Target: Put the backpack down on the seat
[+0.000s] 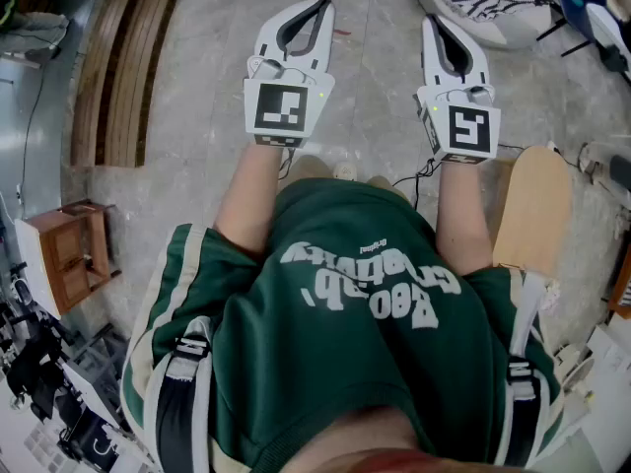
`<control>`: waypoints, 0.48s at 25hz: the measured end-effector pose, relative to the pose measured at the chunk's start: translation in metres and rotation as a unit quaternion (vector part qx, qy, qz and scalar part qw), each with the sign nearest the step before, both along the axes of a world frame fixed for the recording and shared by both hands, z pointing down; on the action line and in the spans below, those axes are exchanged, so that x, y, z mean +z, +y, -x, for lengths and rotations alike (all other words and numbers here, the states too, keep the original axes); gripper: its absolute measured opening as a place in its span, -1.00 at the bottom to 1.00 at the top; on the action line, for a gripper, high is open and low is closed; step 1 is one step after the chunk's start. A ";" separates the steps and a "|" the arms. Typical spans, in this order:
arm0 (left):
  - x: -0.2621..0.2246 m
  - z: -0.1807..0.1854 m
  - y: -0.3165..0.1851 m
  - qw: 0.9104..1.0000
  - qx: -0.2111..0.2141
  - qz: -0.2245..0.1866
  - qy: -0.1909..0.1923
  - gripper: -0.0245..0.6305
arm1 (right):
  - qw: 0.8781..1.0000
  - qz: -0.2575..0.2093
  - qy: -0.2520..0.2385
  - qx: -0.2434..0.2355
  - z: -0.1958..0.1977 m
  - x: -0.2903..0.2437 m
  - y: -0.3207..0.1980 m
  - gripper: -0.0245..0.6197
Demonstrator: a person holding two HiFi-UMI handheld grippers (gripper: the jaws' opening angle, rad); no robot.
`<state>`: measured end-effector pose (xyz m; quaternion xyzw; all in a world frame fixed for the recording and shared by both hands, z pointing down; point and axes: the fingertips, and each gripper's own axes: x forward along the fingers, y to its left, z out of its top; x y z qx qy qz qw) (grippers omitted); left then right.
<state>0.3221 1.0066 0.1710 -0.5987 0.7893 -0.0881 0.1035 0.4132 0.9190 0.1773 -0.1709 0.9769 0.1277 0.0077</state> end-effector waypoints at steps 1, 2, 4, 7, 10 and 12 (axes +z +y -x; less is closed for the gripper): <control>0.002 -0.001 -0.002 1.000 0.000 0.001 0.000 -0.87 | 1.000 0.000 0.001 0.000 -0.001 0.002 -0.002 -0.82; 0.004 -0.002 -0.003 1.000 0.000 0.002 0.000 -0.87 | 1.000 0.000 0.001 0.000 -0.001 0.003 -0.004 -0.82; 0.007 -0.002 -0.004 1.000 -0.001 0.004 0.000 -0.87 | 1.000 0.000 0.001 0.000 -0.002 0.005 -0.005 -0.82; 0.007 0.000 -0.002 1.000 0.000 0.006 0.000 -0.87 | 1.000 0.000 0.002 -0.001 0.000 0.005 -0.002 -0.82; 0.008 0.000 -0.002 1.000 -0.003 0.008 -0.002 -0.87 | 1.000 -0.001 -0.001 -0.005 0.000 0.004 -0.003 -0.82; 0.008 -0.004 -0.004 1.000 -0.004 0.011 -0.010 -0.87 | 1.000 0.001 -0.003 -0.003 -0.003 0.005 -0.005 -0.82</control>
